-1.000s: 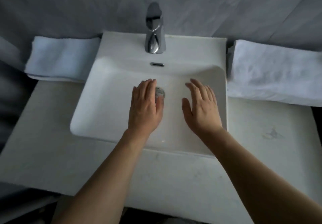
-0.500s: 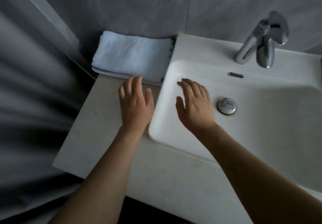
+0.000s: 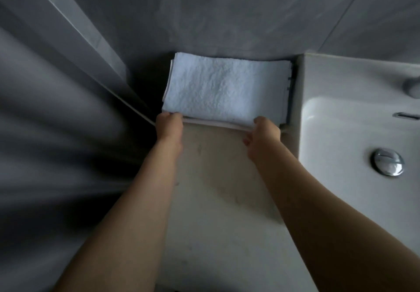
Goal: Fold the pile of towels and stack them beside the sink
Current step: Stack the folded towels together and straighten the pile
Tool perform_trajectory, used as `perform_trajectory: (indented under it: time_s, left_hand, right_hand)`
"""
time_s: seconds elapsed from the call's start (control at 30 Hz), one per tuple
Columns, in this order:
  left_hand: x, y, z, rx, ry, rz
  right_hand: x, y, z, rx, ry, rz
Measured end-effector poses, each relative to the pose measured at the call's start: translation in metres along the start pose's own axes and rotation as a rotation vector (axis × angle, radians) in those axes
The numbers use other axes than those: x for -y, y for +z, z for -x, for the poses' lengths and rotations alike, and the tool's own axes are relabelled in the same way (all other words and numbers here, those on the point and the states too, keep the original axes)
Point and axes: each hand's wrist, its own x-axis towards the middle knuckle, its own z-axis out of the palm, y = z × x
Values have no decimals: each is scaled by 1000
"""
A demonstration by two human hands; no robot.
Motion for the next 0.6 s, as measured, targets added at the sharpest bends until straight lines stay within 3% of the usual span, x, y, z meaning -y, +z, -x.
perform_trajectory:
  time_s: [0.17,0.33,0.5,0.6]
  left_hand:
    - [-9,3,-39,41,-72,17]
    - [-10,7,-56,-10,-16,-34]
    - [-15,6,-62,-11,181,-303]
    - [-25,10,-59,24,293,-401]
  right_hand:
    - [12,16,-31,-107,86,-186]
    - [19,26,-42,-233,92,-227]
    - [18,34,-41,-305,-321,-100]
    - [31,37,-43,-279,-294,-56]
